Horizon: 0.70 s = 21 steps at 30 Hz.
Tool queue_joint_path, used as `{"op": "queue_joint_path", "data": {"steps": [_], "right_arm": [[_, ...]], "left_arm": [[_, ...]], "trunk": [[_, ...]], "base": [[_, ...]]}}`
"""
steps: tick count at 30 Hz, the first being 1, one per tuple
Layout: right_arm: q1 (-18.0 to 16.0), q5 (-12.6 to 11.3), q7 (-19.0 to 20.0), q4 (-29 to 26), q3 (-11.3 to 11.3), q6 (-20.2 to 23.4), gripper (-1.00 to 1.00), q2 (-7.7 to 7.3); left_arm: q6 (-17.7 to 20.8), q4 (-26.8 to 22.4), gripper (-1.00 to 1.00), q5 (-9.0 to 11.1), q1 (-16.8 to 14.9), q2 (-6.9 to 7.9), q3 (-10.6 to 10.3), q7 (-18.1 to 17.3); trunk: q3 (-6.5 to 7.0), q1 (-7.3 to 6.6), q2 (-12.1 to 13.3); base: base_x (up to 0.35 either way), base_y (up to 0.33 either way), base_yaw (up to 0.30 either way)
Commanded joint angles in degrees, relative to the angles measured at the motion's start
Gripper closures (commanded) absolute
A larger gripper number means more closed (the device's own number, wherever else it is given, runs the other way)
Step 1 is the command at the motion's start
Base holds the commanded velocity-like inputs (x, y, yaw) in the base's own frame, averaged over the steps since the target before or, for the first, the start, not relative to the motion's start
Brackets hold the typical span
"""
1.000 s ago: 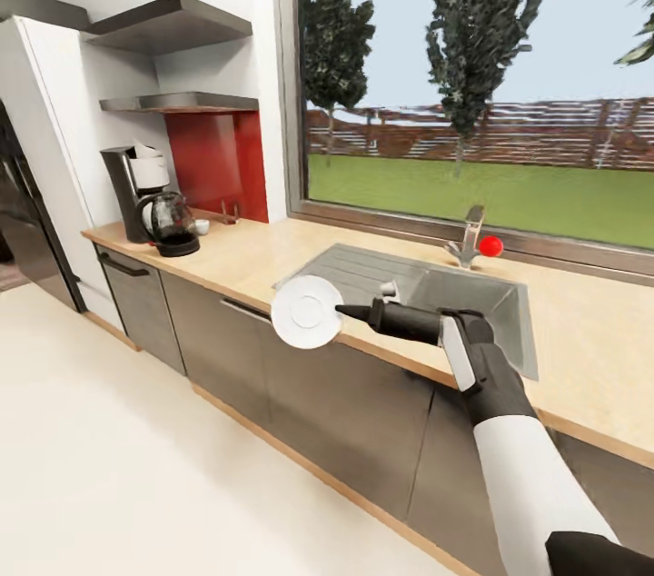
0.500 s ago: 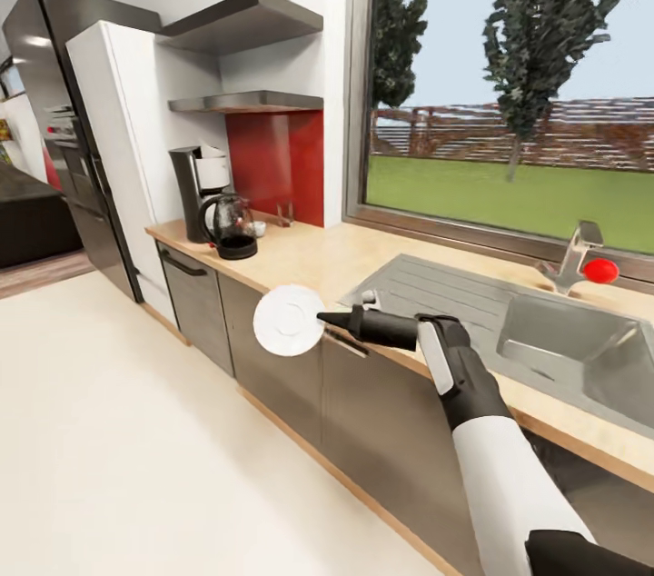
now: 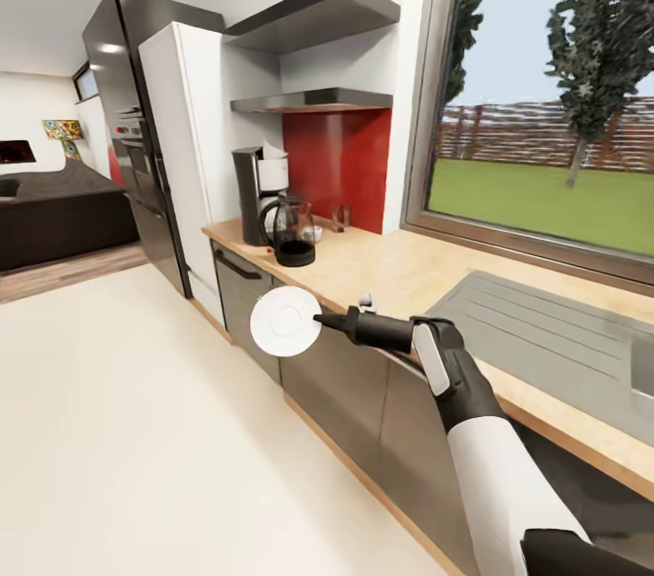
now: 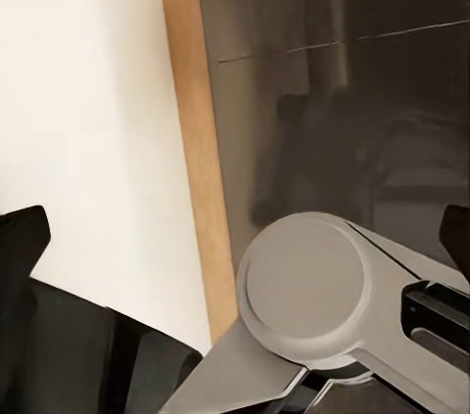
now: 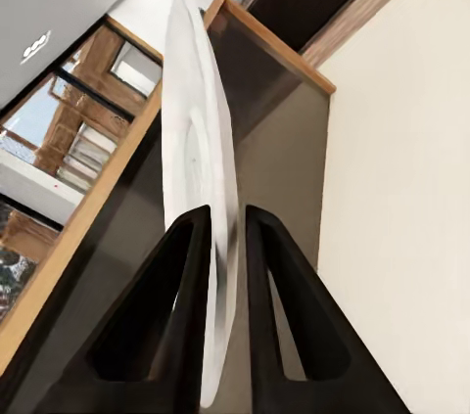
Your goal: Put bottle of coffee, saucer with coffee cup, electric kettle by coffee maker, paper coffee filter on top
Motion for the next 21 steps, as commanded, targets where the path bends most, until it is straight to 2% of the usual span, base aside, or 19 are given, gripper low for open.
{"op": "queue_joint_path", "data": {"steps": [1, 21], "right_arm": [[-0.1, 0.1, 0.4, 0.1, -0.2, 0.3, 1.00, 0.08], [-0.1, 0.1, 0.4, 1.5, -0.4, 0.3, 1.00, 0.01]], "left_arm": [[-0.3, -0.1, -1.00, 0.5, 0.0, 0.01, -0.5, 0.0], [-0.3, -0.1, -1.00, 0.5, 0.0, 0.01, -0.6, 0.0]], "trunk": [[-0.05, 0.03, 0.0], [-0.05, 0.03, 0.0]], "base": [[0.251, 0.264, 0.112], [0.245, 0.268, 0.009]]}}
